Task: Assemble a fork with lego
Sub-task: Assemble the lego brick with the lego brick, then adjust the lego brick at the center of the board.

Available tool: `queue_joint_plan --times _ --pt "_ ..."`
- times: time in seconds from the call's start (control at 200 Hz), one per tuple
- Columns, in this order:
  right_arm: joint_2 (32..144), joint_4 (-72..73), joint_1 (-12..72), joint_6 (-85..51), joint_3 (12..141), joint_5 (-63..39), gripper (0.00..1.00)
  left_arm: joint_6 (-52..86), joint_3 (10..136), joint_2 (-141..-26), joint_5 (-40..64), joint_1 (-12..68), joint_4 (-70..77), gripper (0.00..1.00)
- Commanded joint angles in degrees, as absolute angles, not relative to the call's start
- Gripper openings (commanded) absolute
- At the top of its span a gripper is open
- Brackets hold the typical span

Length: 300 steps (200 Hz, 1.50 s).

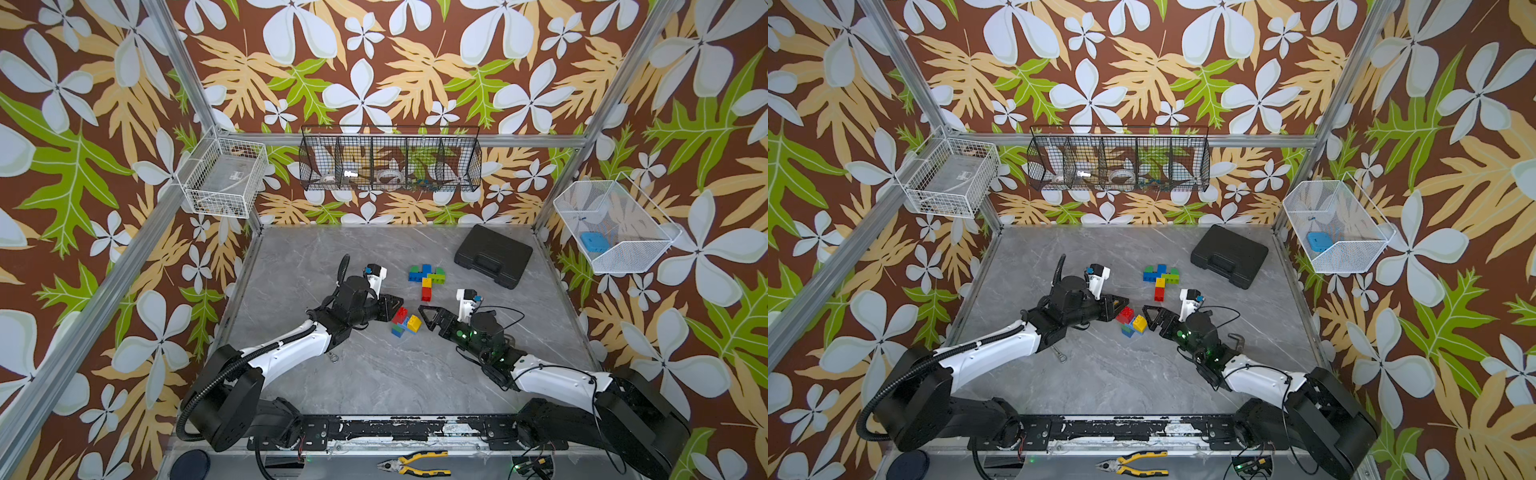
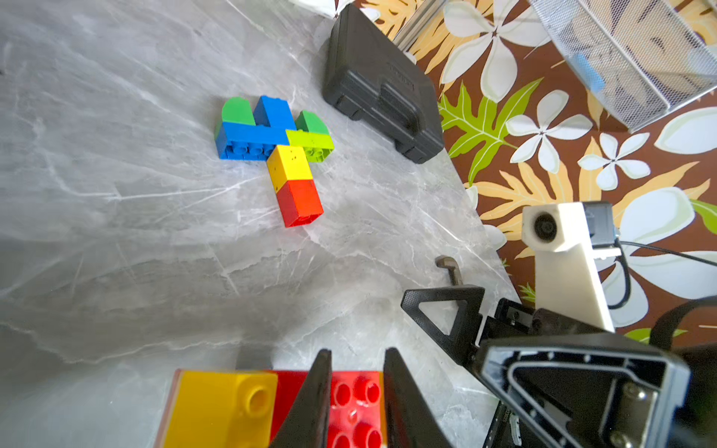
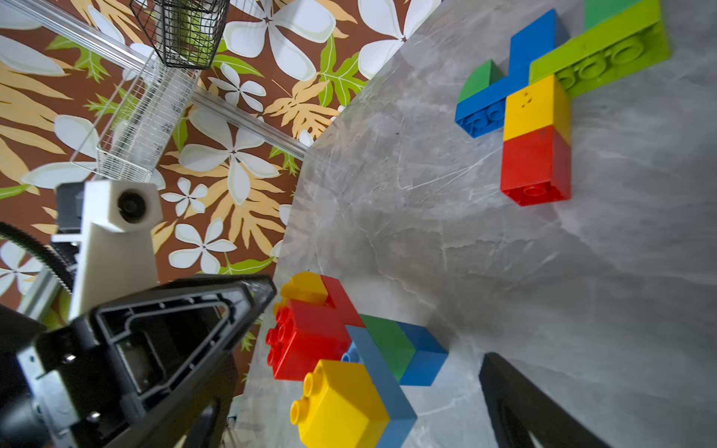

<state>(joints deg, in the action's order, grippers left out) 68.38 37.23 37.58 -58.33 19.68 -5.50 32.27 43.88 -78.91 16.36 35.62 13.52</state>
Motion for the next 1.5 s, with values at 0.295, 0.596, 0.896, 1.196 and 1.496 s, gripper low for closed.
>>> queue_joint_plan --times 0.295,0.596,0.896,1.196,1.496 --pt "67.3 14.0 38.6 -13.6 33.8 -11.9 0.99 31.8 38.2 -68.2 7.9 35.2 14.0 0.3" --pt "81.0 1.6 41.5 -2.8 48.2 -12.8 0.92 38.6 15.4 -55.3 1.5 35.3 22.4 0.49" --pt "89.0 -3.6 40.4 -1.8 55.7 -17.5 0.69 33.8 17.4 -68.7 11.0 35.4 33.6 0.71" --pt "94.4 -3.0 34.0 -6.0 57.9 -35.5 0.59 32.9 18.9 -80.9 18.5 35.4 45.0 0.79" --pt "100.0 5.7 28.1 -12.1 58.5 -49.4 0.61 34.2 21.9 -90.9 21.7 35.4 51.5 0.81"
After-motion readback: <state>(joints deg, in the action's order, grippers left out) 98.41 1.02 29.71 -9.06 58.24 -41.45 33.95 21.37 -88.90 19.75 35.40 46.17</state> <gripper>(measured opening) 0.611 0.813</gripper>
